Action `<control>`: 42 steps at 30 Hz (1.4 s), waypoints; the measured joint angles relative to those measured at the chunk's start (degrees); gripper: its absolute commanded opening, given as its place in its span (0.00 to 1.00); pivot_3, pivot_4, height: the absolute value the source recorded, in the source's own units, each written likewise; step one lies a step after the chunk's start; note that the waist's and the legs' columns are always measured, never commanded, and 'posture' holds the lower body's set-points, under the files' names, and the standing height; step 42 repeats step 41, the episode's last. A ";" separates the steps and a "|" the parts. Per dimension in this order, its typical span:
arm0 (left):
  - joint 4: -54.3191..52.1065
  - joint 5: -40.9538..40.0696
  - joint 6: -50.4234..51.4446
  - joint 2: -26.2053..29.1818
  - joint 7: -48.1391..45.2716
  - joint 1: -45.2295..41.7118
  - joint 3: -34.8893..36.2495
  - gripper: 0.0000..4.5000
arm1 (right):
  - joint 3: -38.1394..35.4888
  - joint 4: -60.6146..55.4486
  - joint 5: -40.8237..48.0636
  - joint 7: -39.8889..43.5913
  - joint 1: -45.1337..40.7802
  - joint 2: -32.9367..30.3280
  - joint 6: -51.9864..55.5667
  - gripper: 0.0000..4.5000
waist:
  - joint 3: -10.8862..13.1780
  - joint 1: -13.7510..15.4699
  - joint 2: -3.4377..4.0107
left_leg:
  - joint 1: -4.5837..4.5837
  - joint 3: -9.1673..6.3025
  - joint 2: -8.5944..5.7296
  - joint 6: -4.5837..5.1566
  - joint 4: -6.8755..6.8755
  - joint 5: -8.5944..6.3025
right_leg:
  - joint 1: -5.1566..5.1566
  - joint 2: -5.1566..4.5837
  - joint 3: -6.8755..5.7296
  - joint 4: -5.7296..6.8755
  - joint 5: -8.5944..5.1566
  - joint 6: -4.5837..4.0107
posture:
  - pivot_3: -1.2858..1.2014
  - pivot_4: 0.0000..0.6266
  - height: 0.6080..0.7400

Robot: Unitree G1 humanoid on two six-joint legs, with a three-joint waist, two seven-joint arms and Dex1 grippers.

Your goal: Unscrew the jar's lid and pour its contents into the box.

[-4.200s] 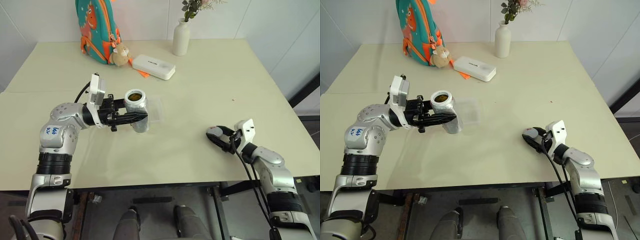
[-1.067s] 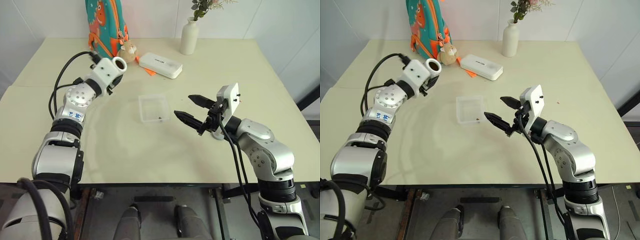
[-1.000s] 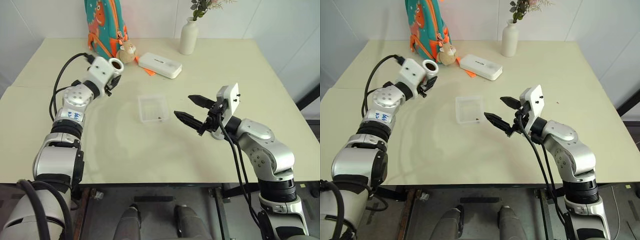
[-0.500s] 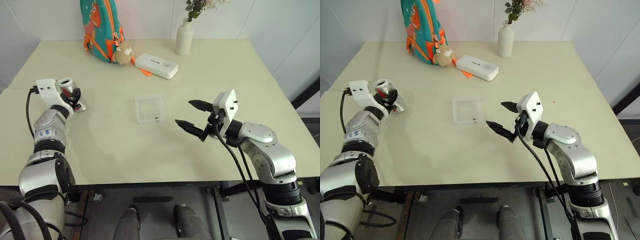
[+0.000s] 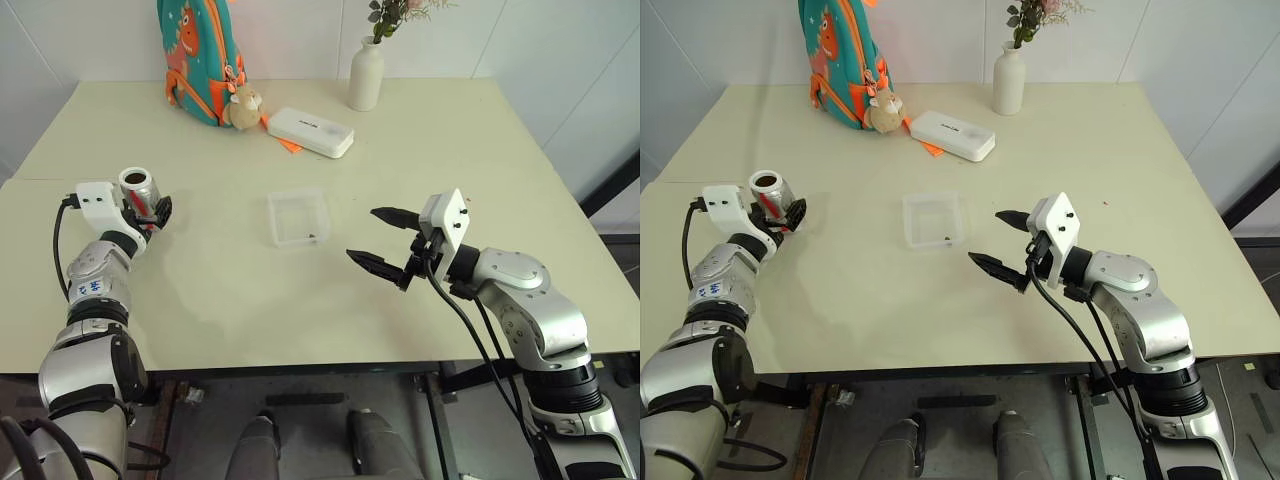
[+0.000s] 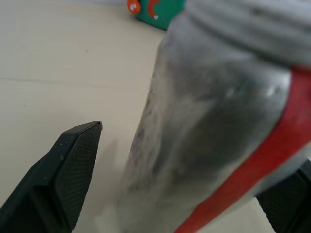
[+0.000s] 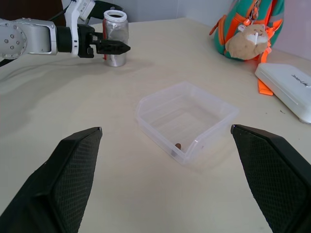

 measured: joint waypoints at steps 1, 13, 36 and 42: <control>-0.60 -0.02 0.00 0.01 -0.41 0.27 0.01 1.00 | 0.01 0.07 -0.07 0.02 0.00 0.00 0.00 1.00 | 0.00 0.05 0.00 | -0.01 0.00 0.00 0.00 0.00 0.00 | 0.00 0.00 0.00 0.00 0.00 0.00 | 0.52 0.24 1.00; -26.62 -0.90 10.32 1.79 -4.09 19.43 -0.98 1.00 | -0.01 1.31 -0.56 0.29 -0.32 0.13 -0.60 1.00 | -0.01 0.00 -0.01 | 0.04 0.03 0.04 0.00 -0.02 0.00 | 0.01 -0.01 0.04 0.01 0.01 -0.05 | 0.52 0.24 1.00; -60.42 -11.48 11.89 13.62 -40.65 33.83 -6.22 1.00 | -3.23 9.64 -0.06 16.45 0.20 -8.73 -11.34 1.00 | -0.03 -0.45 -0.05 | 0.36 0.38 0.10 0.09 -0.36 0.00 | 0.27 -0.12 0.11 -0.49 0.03 -0.35 | 0.52 0.24 1.00; -60.24 -11.48 12.57 13.61 -40.58 33.33 -6.20 1.00 | -3.42 10.24 0.17 17.47 -0.30 -8.77 -11.32 1.00 | -0.03 -0.42 -0.05 | 0.42 0.37 0.14 0.09 -0.42 0.00 | 0.27 -0.09 0.11 -0.47 0.01 -0.36 | 0.52 0.24 1.00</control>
